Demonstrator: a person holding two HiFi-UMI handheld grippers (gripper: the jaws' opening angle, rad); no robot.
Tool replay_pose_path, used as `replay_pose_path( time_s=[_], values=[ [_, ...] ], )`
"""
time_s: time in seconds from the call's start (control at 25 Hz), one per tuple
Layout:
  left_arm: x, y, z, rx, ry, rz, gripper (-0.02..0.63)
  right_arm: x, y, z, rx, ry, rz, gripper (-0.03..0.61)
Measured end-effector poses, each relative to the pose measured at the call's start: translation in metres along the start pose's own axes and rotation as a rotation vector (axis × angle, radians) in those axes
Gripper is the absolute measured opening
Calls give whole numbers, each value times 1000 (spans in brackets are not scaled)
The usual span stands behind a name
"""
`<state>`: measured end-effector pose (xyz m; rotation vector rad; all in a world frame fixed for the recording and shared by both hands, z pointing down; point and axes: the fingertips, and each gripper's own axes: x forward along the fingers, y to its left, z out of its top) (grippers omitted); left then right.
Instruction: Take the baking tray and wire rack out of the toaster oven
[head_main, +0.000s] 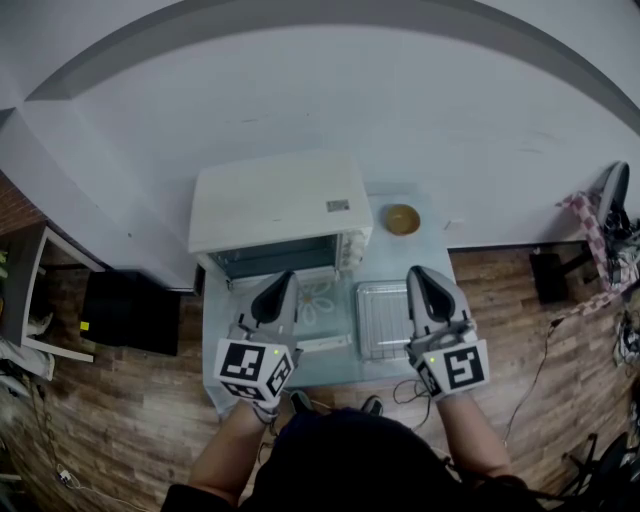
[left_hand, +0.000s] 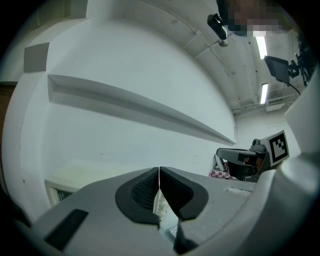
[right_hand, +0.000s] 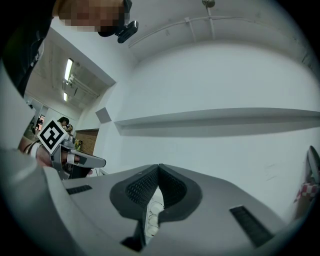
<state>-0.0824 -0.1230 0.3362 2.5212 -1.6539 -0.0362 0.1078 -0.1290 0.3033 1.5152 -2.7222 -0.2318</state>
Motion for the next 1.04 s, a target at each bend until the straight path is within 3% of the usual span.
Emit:
replay_pose_path(
  time_s=[1.04],
  values=[
    [2,-78,-27,-1,39,33,9,-50,-43,-19,42,-11,58,2]
  ],
)
